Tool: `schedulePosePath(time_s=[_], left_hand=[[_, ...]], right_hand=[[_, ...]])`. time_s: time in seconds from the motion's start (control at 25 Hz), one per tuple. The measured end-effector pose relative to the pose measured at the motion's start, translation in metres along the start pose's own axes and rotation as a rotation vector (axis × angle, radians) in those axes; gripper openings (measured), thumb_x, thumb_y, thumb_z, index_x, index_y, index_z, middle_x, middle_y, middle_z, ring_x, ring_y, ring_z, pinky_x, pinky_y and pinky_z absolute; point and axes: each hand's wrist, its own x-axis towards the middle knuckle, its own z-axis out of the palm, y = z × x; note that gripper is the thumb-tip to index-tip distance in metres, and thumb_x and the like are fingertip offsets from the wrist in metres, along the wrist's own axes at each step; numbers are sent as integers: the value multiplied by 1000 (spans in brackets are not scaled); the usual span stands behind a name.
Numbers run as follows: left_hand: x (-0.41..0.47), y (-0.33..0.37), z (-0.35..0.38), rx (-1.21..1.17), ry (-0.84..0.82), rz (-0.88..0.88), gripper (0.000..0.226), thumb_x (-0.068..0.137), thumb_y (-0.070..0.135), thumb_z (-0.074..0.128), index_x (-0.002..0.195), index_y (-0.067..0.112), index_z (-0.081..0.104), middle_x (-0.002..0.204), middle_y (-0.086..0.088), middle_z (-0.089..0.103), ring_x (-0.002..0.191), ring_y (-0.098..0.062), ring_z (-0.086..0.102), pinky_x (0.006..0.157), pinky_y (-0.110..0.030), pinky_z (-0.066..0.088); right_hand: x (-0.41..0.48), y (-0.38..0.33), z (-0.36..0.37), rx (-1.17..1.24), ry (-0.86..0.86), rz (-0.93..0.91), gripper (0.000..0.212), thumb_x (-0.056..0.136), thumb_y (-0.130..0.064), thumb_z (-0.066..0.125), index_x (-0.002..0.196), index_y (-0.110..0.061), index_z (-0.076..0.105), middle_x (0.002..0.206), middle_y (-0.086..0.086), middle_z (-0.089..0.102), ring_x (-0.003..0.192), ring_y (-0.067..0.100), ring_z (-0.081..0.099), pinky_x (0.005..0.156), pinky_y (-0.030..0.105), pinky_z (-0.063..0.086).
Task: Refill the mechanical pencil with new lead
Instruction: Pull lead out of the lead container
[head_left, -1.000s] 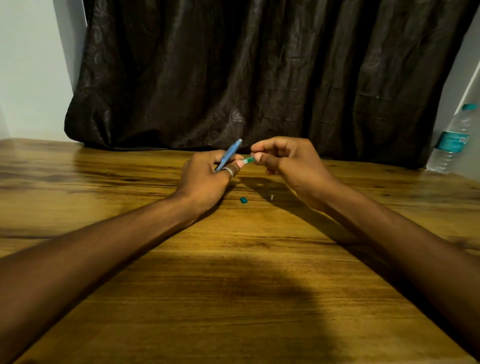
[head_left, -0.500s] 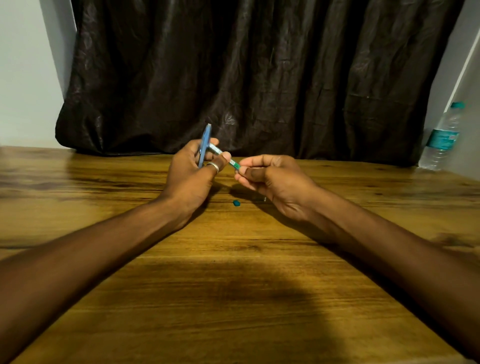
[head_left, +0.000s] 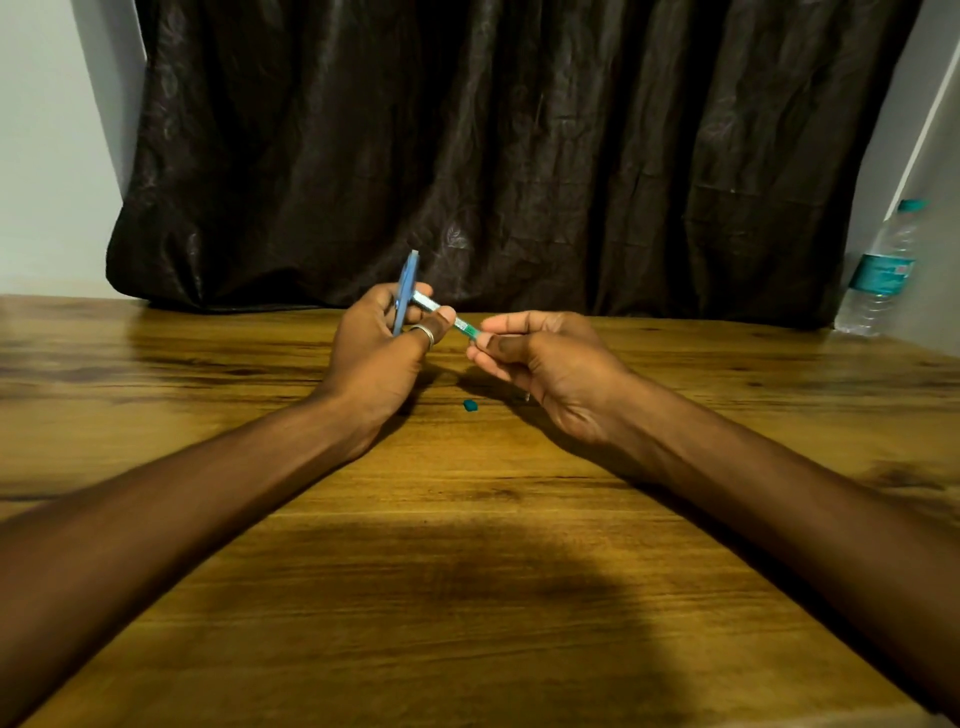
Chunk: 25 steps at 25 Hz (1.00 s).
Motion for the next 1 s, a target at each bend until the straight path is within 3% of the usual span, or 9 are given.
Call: schedulePosePath(time_s=[0.16,0.28,0.44,0.68,0.88,1.0], left_hand=[[0,1,0,-25,-20,-58,37,90,20,74,125,18,61,103,-3,71,85,-4,66,61,-6,49],[-2,2,-1,-19,-27,-76,38,90,21,73,126,19,61,107,-4,72,93,-8,69,69,-13,52],[-4,4,-1,-31,-39,-82,36,91,18,72,125,18,61,101,-2,73,80,0,67,61,-8,50],[-5,5,-2,-9,-85,-74,27,93,19,70,120,17,64,94,-1,70,81,-4,64,63,-10,52],[-4,3,-2,-17,-66,-76,37,93,20,70,128,19,58,112,-18,71,95,-18,67,91,-43,56],[-4,3,-3,-16,-88,-56,38,95,17,67,132,20,57,115,-13,70,106,-20,68,95,-39,56]], right_hand=[[4,-5,-5,47,63,-20,15,89,16,60,95,3,63,91,22,69,66,17,74,65,21,62],[4,-6,-7,41,71,-7,17,88,16,61,97,2,63,91,23,70,68,19,75,70,25,63],[4,-6,-6,50,61,5,19,89,16,60,102,3,63,96,24,70,74,21,74,72,26,62],[3,-4,-8,-9,2,-13,21,90,15,58,108,5,64,100,23,69,81,21,73,72,24,62],[3,2,-5,-37,-44,-6,20,88,18,58,104,6,64,91,20,70,77,20,73,75,25,62],[1,6,-1,-39,-71,29,20,88,18,58,100,4,65,86,18,70,72,18,73,72,24,61]])
